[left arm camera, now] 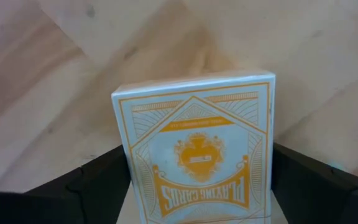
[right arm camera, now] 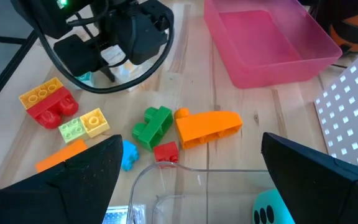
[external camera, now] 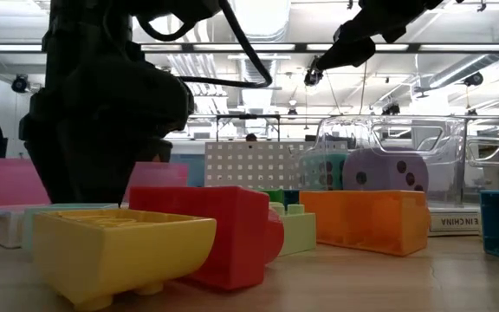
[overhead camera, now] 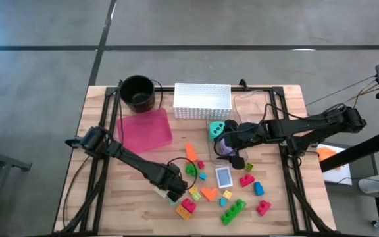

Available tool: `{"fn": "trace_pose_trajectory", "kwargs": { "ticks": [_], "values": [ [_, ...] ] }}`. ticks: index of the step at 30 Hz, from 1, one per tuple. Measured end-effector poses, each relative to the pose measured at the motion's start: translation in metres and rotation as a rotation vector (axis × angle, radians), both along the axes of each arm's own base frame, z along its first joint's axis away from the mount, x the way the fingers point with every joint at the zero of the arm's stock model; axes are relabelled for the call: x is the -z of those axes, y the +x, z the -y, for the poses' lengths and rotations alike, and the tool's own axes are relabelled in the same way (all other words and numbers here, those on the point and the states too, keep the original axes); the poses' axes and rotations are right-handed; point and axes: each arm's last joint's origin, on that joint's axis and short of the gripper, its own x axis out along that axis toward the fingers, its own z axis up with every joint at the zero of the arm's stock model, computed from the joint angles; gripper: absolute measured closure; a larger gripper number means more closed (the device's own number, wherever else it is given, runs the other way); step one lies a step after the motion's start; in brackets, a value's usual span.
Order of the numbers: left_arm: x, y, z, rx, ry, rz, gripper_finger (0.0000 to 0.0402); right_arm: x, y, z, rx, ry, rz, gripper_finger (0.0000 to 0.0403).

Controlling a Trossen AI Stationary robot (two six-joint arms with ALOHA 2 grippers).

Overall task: Pick & Place Toys
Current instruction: Put the yellow game card into the pink bin

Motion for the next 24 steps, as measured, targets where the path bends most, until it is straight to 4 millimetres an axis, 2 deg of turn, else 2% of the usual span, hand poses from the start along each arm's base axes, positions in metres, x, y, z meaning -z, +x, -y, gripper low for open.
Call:
{"fn": "trace_pose_trajectory", "kwargs": {
  "ticks": [9, 14, 19, 24],
  "values": [
    [-0.016, -0.003, -0.013, -0.003, 0.01, -0.002, 0.0091, 0.0, 0.0, 0.0, 0.0, 0.0, -0.001, 0.0025],
    [-0.033, -0.008, -0.027, -0.009, 0.048, -0.012, 0.008, 0.0, 0.0, 0.0, 0.0, 0.0, -0.002, 0.0025],
    [-0.059, -0.018, -0.05, -0.023, 0.118, -0.018, 0.006, 0.0, 0.0, 0.0, -0.001, 0.001, -0.002, 0.0025],
    [-0.091, -0.031, -0.081, -0.048, 0.207, 0.016, 0.0072, 0.0, 0.0, 0.0, -0.004, 0.003, -0.002, 0.0025]
  ]
}}
